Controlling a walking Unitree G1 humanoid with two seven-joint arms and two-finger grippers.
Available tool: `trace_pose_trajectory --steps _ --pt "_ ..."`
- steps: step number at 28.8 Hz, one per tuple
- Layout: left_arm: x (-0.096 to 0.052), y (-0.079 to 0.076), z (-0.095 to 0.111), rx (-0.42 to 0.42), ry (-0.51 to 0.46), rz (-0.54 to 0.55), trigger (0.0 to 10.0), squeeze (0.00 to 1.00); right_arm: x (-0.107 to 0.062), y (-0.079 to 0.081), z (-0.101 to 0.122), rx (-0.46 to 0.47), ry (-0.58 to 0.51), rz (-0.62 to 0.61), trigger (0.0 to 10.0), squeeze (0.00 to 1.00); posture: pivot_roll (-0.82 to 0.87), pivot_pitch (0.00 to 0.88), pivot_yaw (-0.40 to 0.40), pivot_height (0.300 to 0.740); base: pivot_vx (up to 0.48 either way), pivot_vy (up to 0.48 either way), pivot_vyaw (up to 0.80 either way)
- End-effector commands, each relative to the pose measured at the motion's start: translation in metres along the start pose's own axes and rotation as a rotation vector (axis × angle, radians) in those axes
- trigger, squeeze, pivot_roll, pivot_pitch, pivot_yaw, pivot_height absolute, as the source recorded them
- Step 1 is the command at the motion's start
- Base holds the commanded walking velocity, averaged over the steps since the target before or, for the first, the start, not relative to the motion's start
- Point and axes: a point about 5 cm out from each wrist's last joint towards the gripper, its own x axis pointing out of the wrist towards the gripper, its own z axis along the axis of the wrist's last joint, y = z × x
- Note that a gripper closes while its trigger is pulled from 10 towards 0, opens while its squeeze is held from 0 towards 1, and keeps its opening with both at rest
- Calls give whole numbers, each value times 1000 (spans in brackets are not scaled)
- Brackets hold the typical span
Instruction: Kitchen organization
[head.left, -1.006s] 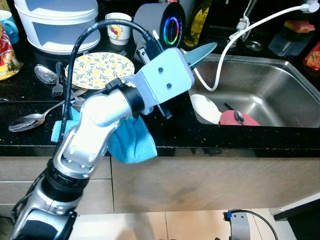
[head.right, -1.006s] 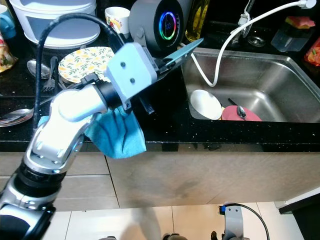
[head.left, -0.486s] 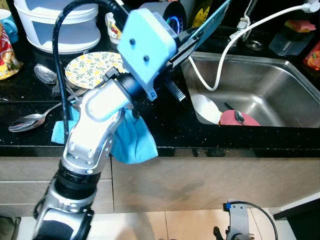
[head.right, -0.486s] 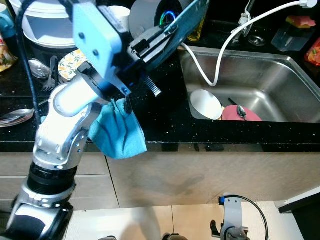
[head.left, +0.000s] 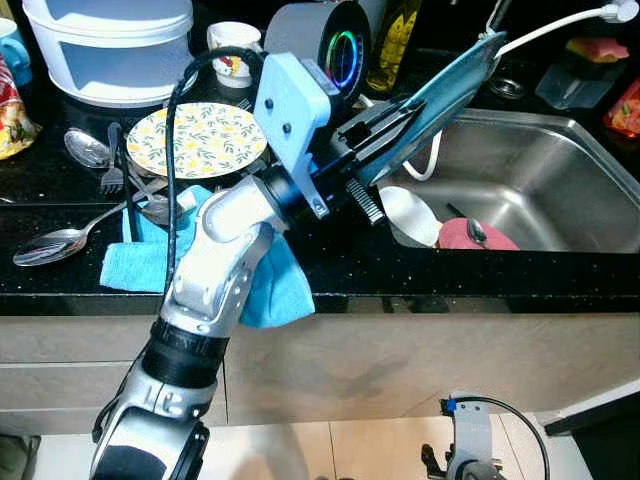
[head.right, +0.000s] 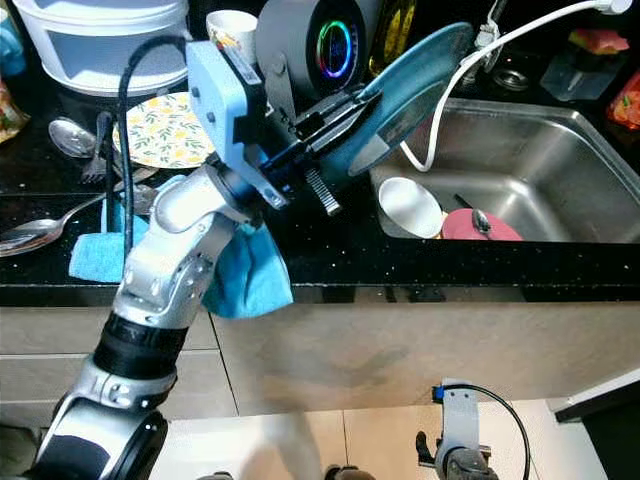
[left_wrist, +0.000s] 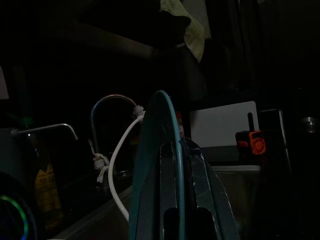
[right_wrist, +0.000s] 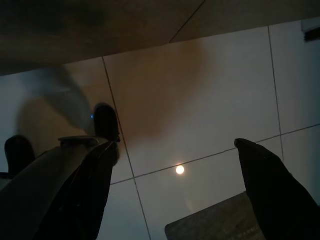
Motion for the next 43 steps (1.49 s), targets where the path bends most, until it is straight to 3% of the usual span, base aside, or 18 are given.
trace_pose_trajectory --steps 1,3,6,7,9,10,14,16,18,19,22,25,28,31,38,41,43 --pt "5 1 5 6 -42 -25 10000 0 -1 -5 0 37 -22 -14 10000 0 106 105 -76 740 0 0 0" --pt "4 3 6 6 -46 -25 10000 0 0 -8 7 74 -55 -25 10000 0 105 105 -76 740 0 0 0" --pt "0 4 10 -39 -84 -48 10000 0 -3 -41 39 176 -192 -196 10000 0 106 103 -76 740 0 0 0" --pt "0 4 10 -39 -84 -48 10000 0 -3 -41 39 176 -192 -196 10000 0 106 103 -76 740 0 0 0" --pt "-2 0 12 -73 -103 -86 10000 0 -6 -61 51 187 -236 -296 10000 0 105 102 -77 740 0 0 0" --pt "-2 0 12 -73 -103 -86 10000 0 -6 -61 51 187 -236 -296 10000 0 105 102 -77 740 0 0 0" --pt "-8 -10 12 -126 -115 -146 10000 0 -22 -110 72 194 -302 -557 10000 0 103 103 -79 740 0 0 0" --pt "-9 -10 12 -131 -117 -149 10000 0 -24 -116 74 206 -312 -587 10000 0 103 103 -79 740 0 0 0" --pt "-11 -12 13 -141 -122 -151 10000 0 -34 -135 82 244 -350 -697 10000 0 102 106 -78 740 0 0 0" --pt "-11 -12 13 -141 -122 -151 10000 0 -34 -135 82 244 -350 -697 10000 0 102 106 -78 740 0 0 0" --pt "-14 -12 11 -143 -102 -135 10000 0 -56 -169 104 323 -466 -875 10000 0 97 108 -74 740 0 0 0" --pt "-16 -12 10 -138 -89 -131 10000 0 -65 -179 116 336 -523 -924 10000 0 96 108 -74 740 0 0 0" --pt "-20 -13 9 -138 -80 -132 10000 0 -93 -199 159 359 -720 -1013 10000 0 89 106 -72 740 0 0 0" --pt "-20 -13 11 -138 -84 -131 10000 0 -116 -207 195 332 -876 -1058 10000 0 88 102 -72 740 0 0 0" --pt "-21 -15 13 -133 -85 -135 10000 0 -140 -204 231 305 -1041 -1082 10000 0 94 99 -72 740 0 0 0" --pt "-21 -15 13 -133 -85 -135 10000 0 -142 -204 234 298 -1057 -1087 10000 0 94 99 -72 740 0 0 0" --pt "-22 -16 14 -136 -82 -145 10000 0 -150 -192 258 435 -1207 -852 10000 0 101 100 -70 740 0 0 0"
